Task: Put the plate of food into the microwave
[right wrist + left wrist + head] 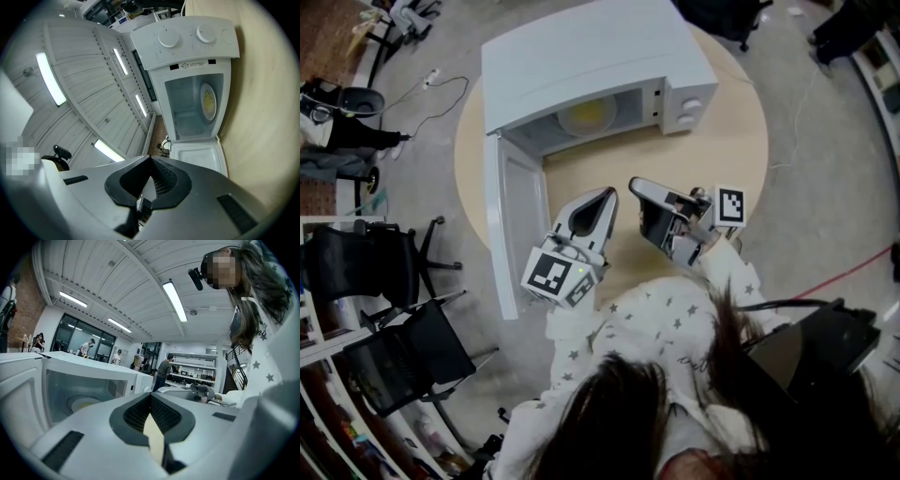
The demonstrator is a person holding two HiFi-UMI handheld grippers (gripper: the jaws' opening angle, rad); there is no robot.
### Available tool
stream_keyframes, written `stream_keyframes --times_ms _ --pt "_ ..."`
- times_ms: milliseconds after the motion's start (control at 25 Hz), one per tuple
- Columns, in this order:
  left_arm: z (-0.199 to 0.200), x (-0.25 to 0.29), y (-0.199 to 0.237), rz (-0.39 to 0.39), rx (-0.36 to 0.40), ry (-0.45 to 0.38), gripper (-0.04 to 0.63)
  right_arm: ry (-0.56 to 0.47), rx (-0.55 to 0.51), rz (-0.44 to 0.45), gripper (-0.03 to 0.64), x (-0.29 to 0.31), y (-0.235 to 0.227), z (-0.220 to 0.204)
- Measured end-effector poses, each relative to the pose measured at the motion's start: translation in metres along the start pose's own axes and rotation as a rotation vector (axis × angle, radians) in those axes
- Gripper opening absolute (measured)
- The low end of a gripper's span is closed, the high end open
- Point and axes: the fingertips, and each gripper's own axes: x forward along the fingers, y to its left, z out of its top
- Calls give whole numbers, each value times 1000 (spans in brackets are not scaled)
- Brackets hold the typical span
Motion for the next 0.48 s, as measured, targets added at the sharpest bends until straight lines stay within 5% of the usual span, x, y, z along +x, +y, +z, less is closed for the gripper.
stream_keyframes --times_ms 480 --pt "-17 2 4 4 -29 33 0 11 8 27 6 -1 3 -3"
